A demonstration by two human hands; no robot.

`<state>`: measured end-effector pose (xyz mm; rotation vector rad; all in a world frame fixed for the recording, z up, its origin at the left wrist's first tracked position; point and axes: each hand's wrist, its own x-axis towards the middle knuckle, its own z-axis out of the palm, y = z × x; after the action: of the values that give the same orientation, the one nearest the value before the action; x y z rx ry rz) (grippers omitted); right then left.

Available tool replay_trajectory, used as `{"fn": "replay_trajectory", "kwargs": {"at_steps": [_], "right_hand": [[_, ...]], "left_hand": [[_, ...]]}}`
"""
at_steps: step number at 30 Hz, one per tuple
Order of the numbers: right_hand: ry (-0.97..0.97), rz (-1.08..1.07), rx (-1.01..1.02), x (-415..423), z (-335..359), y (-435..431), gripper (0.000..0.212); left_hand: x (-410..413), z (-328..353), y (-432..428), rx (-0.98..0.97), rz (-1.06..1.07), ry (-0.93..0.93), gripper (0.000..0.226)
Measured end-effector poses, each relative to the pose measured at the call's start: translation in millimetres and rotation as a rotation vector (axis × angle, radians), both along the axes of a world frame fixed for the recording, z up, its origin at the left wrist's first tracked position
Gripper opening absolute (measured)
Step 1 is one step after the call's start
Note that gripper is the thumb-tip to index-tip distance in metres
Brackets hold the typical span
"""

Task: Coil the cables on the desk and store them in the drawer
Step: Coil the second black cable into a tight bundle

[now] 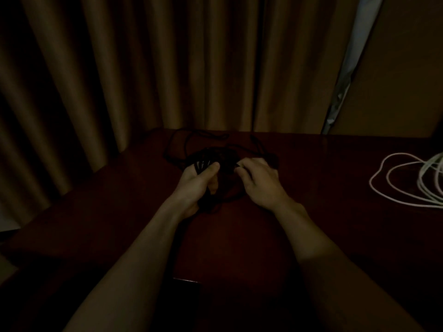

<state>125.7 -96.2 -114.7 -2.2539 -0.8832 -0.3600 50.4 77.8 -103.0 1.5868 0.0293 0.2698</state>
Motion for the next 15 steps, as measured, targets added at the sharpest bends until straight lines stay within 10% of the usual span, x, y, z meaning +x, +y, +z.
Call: {"fn": "replay_trajectory", "kwargs": {"at_steps": [9, 15], "right_hand": [[0.095, 0.138, 0.481, -34.5, 8.8, 27.7, 0.026], [0.310, 0.276, 0.299, -42.5, 3.6, 37.4, 0.028]], "left_hand": [[-0.4, 0.2, -13.4, 0.091, 0.096, -0.179, 0.028], [3.3, 0.2, -11.3, -0.004, 0.124, -0.095, 0.058]]}}
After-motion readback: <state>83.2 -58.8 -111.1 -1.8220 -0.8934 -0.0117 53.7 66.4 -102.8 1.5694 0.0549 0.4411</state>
